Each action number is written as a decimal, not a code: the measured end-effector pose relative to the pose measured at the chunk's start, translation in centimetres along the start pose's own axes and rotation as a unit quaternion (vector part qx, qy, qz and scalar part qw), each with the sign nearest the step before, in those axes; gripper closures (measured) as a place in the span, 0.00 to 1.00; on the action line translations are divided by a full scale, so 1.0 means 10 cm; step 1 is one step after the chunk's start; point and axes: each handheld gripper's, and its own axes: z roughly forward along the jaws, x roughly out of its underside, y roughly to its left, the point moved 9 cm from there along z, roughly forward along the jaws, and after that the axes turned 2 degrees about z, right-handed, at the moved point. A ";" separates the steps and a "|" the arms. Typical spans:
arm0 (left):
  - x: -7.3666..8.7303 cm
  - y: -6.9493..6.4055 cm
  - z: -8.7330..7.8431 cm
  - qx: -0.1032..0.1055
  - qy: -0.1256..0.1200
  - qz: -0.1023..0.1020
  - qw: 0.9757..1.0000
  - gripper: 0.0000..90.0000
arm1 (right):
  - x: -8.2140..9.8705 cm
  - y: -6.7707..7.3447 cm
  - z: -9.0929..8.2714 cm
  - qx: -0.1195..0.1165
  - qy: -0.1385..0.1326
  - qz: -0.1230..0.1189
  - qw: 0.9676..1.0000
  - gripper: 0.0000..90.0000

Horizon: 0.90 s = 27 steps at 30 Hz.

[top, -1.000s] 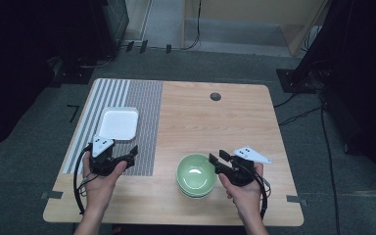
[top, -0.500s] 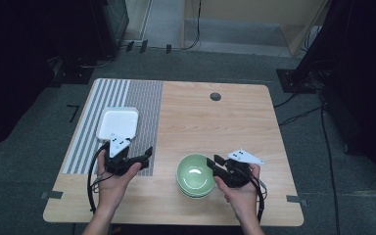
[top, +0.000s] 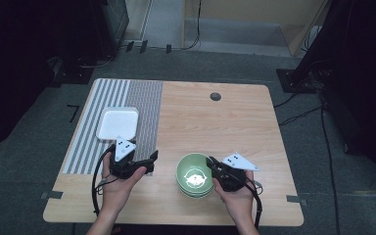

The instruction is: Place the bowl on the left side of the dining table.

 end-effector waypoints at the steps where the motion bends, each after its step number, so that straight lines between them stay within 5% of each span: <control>1: 0.00 0.00 0.00 0.001 0.000 0.000 1.000 0.18 | -0.02 0.00 -0.01 0.003 -0.005 -0.004 1.000 0.95; 4: 0.01 0.00 0.00 0.003 0.002 -0.002 1.000 0.18 | -0.03 0.02 -0.02 0.012 -0.010 -0.028 0.999 0.95; 9: 0.01 -0.01 0.00 0.003 0.001 -0.002 1.000 0.18 | -0.13 0.09 -0.09 0.005 -0.069 -0.055 0.996 0.93; 11: 0.01 -0.01 0.00 0.004 0.001 -0.001 1.000 0.18 | -0.15 0.10 -0.10 0.003 -0.073 -0.051 0.996 0.93; 18: 0.03 -0.04 0.02 0.008 0.005 0.000 1.000 0.18 | -0.10 0.02 -0.09 -0.015 -0.009 0.010 1.000 0.87; 24: 0.03 -0.06 0.02 0.018 0.006 -0.002 1.000 0.18 | -0.06 0.00 -0.09 -0.004 0.044 0.004 0.999 0.79; 27: 0.03 -0.08 0.03 0.022 0.008 -0.001 1.000 0.18 | -0.03 0.01 -0.09 -0.001 0.062 -0.004 0.998 0.86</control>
